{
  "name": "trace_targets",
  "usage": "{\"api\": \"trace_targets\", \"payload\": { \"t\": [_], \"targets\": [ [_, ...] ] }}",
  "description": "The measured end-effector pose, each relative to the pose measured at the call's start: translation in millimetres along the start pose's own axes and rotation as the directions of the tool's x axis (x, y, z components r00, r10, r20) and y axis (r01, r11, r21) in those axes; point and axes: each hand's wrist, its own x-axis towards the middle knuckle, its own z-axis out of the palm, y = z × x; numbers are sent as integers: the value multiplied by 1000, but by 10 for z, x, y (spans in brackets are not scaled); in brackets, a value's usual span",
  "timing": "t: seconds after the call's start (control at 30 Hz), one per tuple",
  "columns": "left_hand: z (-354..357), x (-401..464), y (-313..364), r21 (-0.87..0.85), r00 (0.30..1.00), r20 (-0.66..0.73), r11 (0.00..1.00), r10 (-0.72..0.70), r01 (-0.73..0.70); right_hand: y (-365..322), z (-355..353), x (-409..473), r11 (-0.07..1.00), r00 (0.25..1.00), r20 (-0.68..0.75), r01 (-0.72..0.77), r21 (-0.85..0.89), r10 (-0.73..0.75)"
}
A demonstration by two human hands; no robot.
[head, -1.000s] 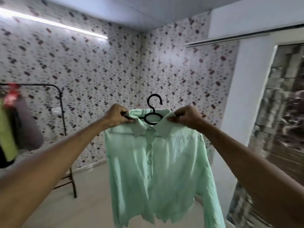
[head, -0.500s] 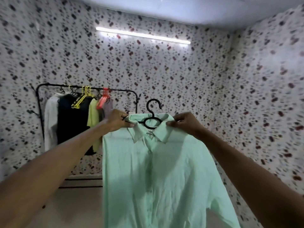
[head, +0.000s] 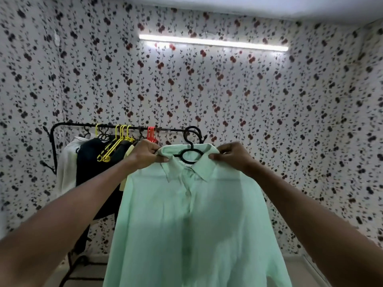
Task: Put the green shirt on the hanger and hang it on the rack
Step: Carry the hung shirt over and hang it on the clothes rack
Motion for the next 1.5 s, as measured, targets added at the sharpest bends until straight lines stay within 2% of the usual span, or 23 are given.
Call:
{"api": "trace_targets", "payload": {
  "t": [0.37, 0.47, 0.63, 0.73, 0.87, 0.97, 1.03, 1.2, 1.3, 1.5],
  "targets": [
    [263, 1912, -953, 46, 994, -104, 999, 22, -17, 1004, 431, 2264, 998, 998, -6, 67, 11, -67],
    [390, 2474, -1128, -38, 996, -89, 999, 29, -32, 1191, 434, 2840, 998, 998, 9, 58, 0, -58],
    [633, 3175, -1474, -76, 998, -59, 997, 5, -9, 1385, 381, 3485, 997, 998, 31, 49, -65, -47],
    [785, 3490, -1697, -61, 998, -53, 998, -16, 13, 1562, 440, 3701, 994, 999, -16, 42, -104, -43],
    [893, 3849, -1946, 50, 1000, -8, 999, -17, 18, 1833, 673, 3990, 991, 995, -93, -29, -129, 17],
    [867, 4054, -2023, 296, 998, -48, 955, 45, -28, 1963, 914, 4212, 981, 989, -143, -71, -182, 45],
    [852, 4237, -2123, 393, 998, -34, 919, 45, -28, 2047, 1113, 4377, 963, 986, -158, -92, -253, 53],
    [802, 4673, -2378, 719, 999, 33, 695, -19, -11, 2300, 1630, 4714, 928, 966, -197, -220, -301, 166],
    [810, 4846, -2558, 777, 994, 81, 629, -73, -17, 2431, 1874, 4900, 908, 946, -223, -294, -298, 234],
    [950, 4928, -2737, 735, 1000, 8, 678, -6, -2, 2460, 2192, 5259, 903, 935, -261, -313, -294, 239]
  ]
}}
